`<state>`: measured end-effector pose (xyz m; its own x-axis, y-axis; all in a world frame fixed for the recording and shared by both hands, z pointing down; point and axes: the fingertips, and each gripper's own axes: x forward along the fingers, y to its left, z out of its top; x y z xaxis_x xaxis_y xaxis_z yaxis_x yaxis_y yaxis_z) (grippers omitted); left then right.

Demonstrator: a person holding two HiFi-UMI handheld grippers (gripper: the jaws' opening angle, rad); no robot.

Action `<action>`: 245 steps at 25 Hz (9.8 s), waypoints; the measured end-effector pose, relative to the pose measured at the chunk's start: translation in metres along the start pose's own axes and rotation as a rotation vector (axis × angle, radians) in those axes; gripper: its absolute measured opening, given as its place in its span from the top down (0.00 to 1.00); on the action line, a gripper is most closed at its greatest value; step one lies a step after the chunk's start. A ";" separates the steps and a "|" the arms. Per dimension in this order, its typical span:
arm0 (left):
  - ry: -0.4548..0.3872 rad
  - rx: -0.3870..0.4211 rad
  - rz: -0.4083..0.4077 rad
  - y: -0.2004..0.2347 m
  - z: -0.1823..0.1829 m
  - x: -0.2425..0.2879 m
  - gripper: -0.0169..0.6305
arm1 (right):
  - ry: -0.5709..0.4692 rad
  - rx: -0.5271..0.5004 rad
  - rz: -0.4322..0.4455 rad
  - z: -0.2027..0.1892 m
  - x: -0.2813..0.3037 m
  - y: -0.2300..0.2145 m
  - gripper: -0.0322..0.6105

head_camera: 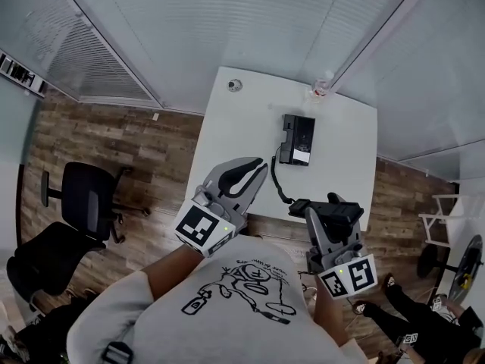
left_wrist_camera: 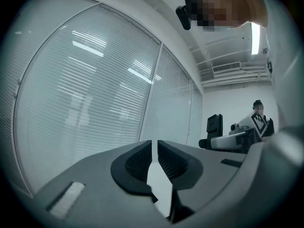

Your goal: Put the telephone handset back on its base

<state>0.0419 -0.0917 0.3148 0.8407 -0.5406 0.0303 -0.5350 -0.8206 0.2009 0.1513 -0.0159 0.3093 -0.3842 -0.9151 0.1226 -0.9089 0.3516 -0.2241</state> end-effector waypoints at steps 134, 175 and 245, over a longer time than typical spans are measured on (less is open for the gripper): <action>0.705 0.606 -0.189 0.016 -0.386 0.135 0.86 | 0.570 0.115 -0.371 -0.290 0.227 -0.190 0.63; 0.799 0.609 -0.229 0.016 -0.397 0.138 0.89 | 0.732 -0.126 -0.427 -0.299 0.234 -0.192 0.60; 0.061 0.012 0.070 -0.074 0.015 0.115 0.95 | 0.049 -0.195 0.104 0.081 -0.003 -0.101 0.89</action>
<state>0.1766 -0.0961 0.2887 0.8048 -0.5846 0.1031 -0.5930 -0.7838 0.1846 0.2575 -0.0648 0.2538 -0.4807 -0.8629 0.1563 -0.8762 0.4796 -0.0469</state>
